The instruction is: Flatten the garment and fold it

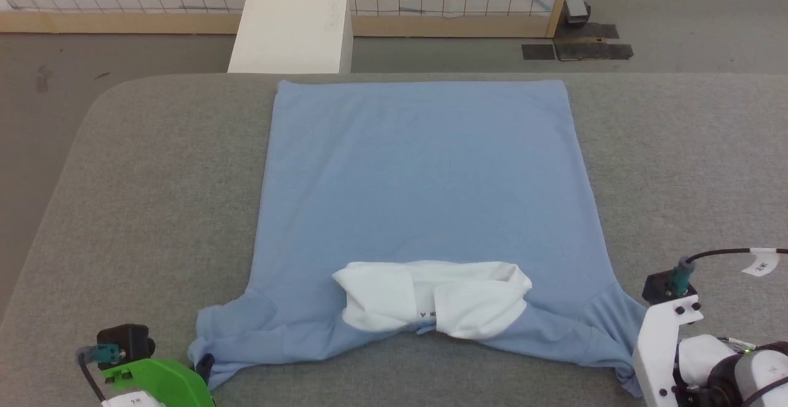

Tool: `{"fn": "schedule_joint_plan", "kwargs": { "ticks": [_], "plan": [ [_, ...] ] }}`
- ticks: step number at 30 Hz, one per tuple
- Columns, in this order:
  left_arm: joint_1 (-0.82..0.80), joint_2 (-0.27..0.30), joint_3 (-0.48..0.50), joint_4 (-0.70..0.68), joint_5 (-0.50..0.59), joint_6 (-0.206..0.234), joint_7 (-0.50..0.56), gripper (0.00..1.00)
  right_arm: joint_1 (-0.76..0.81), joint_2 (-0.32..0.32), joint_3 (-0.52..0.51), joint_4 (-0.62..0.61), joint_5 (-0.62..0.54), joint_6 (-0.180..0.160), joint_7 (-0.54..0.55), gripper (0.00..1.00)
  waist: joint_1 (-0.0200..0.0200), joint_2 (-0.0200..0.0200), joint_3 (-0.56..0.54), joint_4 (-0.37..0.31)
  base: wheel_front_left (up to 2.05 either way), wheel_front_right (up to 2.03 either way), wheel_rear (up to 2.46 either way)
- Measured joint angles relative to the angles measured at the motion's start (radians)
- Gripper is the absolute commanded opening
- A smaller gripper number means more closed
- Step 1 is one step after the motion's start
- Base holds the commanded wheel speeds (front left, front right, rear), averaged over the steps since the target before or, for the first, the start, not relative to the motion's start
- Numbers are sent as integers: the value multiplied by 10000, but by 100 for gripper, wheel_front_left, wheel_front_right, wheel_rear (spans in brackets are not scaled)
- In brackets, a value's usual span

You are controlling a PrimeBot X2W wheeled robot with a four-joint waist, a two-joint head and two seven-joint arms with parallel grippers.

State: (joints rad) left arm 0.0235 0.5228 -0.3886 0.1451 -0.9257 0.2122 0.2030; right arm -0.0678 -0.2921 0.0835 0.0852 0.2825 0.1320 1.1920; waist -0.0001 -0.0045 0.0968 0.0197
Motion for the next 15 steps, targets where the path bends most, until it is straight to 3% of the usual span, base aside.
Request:
{"fn": "schedule_joint_plan", "kwargs": {
  "ticks": [8, 15],
  "plan": [
    [109, -58, 40, -65, -12, 128, -121, 0, 95, 410, -1691, -1315, 915, 0, -136, 100, 0, 0, -366, -136, 0, 0, 0],
    [403, -123, 63, -372, -13, 351, -209, 0, -7, 1252, -3624, -3116, 1804, 0, -1392, 100, 0, 0, -748, -300, 0, 0, 0]
  ]
}}
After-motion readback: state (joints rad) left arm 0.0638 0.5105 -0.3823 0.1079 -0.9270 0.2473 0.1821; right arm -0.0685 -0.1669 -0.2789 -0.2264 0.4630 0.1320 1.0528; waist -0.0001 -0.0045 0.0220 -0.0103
